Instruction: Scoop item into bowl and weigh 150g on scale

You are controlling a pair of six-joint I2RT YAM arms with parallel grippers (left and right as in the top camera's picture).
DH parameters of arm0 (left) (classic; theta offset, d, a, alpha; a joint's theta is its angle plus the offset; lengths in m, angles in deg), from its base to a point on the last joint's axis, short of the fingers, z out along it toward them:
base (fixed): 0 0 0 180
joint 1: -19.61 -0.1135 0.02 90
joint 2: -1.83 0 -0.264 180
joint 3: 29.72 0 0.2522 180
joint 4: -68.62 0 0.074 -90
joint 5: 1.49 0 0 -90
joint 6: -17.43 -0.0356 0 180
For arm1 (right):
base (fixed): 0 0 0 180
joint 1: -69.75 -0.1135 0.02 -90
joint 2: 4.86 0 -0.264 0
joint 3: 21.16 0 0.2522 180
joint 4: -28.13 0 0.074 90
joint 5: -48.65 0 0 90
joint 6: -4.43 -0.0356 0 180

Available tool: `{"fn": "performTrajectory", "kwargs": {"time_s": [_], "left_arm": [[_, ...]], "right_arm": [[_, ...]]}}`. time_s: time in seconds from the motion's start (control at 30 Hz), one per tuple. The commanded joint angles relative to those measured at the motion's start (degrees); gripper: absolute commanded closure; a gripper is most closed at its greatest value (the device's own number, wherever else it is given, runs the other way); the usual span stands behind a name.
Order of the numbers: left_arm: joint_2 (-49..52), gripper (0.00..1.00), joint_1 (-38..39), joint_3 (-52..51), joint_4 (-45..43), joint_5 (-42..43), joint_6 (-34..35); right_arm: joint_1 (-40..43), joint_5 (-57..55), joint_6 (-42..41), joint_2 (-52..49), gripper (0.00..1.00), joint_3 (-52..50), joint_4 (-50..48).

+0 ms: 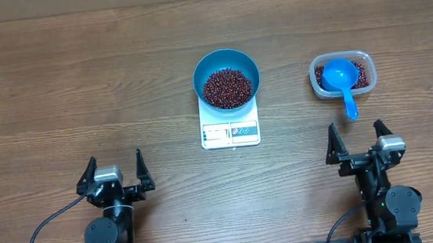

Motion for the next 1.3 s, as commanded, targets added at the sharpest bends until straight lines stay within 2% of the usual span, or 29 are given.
{"fn": "performTrajectory", "kwargs": {"time_s": [0.0,1.27], "left_arm": [[-0.61,0.00,-0.26,-0.20,-0.13,0.33,-1.29],[-0.61,0.00,-0.26,-0.20,-0.15,0.31,-1.29]], "right_arm": [[-0.33,2.99,3.72,0.68,0.00,-0.63,-0.35],[-0.33,2.89,4.81,0.68,0.00,-0.61,-0.39]]}}
